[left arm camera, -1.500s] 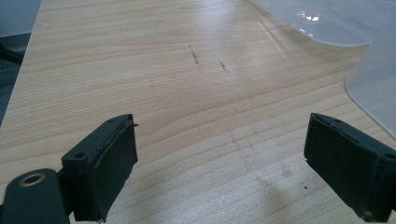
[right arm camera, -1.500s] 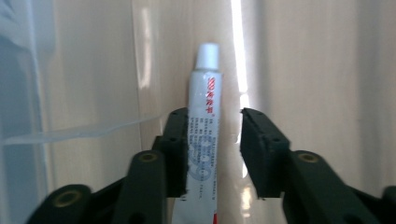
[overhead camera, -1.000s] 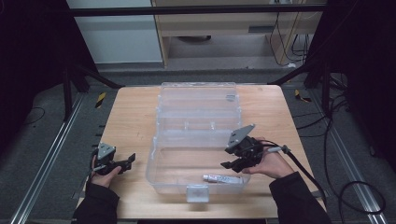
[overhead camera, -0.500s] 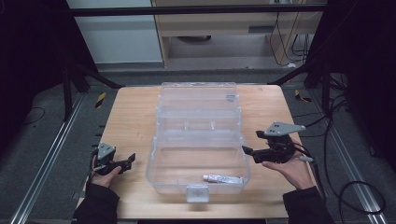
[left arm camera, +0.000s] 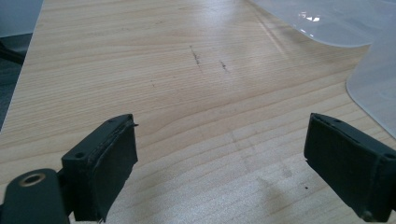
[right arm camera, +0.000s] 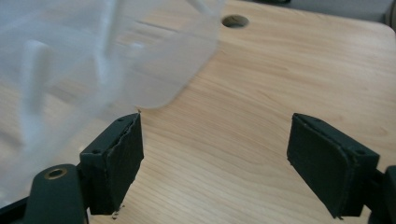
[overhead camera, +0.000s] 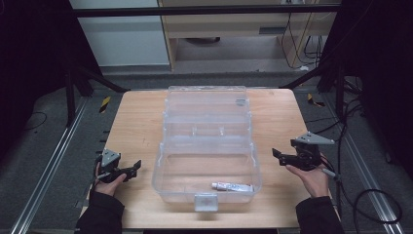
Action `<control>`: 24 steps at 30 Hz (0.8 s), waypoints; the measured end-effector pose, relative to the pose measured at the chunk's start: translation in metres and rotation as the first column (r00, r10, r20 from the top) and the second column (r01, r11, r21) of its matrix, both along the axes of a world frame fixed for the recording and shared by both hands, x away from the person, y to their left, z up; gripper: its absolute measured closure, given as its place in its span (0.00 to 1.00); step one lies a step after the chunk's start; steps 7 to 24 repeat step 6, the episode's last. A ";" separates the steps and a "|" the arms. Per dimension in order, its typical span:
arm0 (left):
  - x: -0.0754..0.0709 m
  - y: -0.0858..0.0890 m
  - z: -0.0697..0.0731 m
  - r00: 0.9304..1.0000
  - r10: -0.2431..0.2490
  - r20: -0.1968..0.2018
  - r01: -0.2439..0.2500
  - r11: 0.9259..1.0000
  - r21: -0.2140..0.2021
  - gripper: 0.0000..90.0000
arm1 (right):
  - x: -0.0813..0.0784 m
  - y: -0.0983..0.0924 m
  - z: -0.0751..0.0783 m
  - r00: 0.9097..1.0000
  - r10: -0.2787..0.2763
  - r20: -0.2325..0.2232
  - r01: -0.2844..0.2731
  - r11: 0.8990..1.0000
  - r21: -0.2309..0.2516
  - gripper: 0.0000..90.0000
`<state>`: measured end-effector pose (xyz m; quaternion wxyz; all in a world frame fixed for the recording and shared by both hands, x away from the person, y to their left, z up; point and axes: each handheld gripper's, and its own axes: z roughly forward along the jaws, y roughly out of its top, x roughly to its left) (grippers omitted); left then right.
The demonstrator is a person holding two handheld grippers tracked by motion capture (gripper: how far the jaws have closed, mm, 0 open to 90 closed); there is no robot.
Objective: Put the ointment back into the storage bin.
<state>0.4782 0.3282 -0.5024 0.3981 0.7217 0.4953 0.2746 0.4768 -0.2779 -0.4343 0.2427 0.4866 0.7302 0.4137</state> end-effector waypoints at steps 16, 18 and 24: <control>0.000 0.000 0.000 1.000 0.003 -0.002 -0.003 1.000 -0.001 0.10 | 0.005 -0.015 -0.020 0.998 -0.053 -0.036 0.052 0.999 -0.013 0.19; 0.000 0.000 0.000 1.000 0.003 -0.002 -0.003 1.000 -0.001 0.10 | 0.005 -0.015 -0.020 0.998 -0.053 -0.036 0.052 0.999 -0.013 0.19; 0.000 0.000 0.000 1.000 0.003 -0.002 -0.003 1.000 -0.001 0.10 | 0.005 -0.015 -0.020 0.998 -0.053 -0.036 0.052 0.999 -0.013 0.19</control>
